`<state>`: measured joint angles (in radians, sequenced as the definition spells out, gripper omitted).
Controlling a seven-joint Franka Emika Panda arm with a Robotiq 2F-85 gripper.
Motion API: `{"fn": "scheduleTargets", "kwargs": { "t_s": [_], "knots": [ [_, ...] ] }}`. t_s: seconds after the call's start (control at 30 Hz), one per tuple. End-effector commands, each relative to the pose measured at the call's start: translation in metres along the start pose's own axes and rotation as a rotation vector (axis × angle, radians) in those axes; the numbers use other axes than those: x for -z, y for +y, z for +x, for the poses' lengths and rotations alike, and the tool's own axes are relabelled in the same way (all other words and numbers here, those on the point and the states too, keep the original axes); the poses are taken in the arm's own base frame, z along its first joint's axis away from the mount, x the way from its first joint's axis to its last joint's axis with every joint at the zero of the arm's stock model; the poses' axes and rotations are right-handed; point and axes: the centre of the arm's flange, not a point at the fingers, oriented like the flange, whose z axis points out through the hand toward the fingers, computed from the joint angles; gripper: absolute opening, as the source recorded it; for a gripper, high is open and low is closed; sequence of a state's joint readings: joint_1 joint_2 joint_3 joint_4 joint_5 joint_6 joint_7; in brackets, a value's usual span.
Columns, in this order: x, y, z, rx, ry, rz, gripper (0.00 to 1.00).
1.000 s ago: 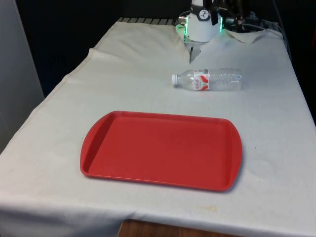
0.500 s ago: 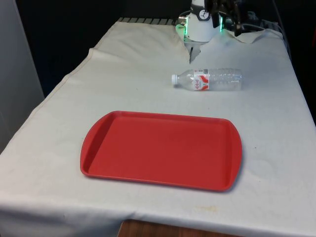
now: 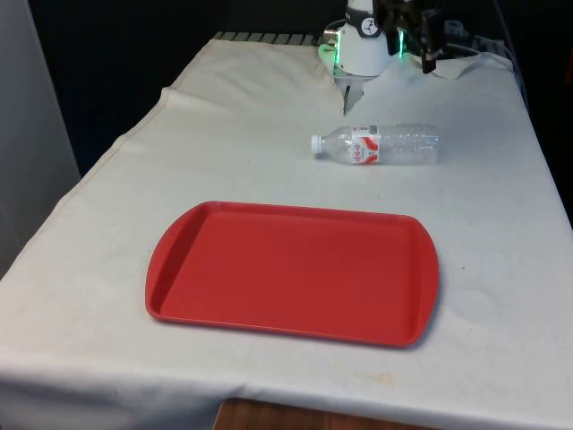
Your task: Place the bottle upright on the tray.
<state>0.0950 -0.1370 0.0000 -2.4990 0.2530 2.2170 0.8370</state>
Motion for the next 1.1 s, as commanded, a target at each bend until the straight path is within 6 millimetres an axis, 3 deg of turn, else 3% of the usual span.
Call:
{"fn": "scheduleTargets", "kwargs": {
  "t_s": [0.0, 1.07],
  "knots": [
    [-0.002, 0.000, 0.001, -0.018, -0.002, 0.013, 1.00],
    [-0.033, -0.002, 0.027, -0.166, -0.056, 0.031, 1.00]
  ]
}}
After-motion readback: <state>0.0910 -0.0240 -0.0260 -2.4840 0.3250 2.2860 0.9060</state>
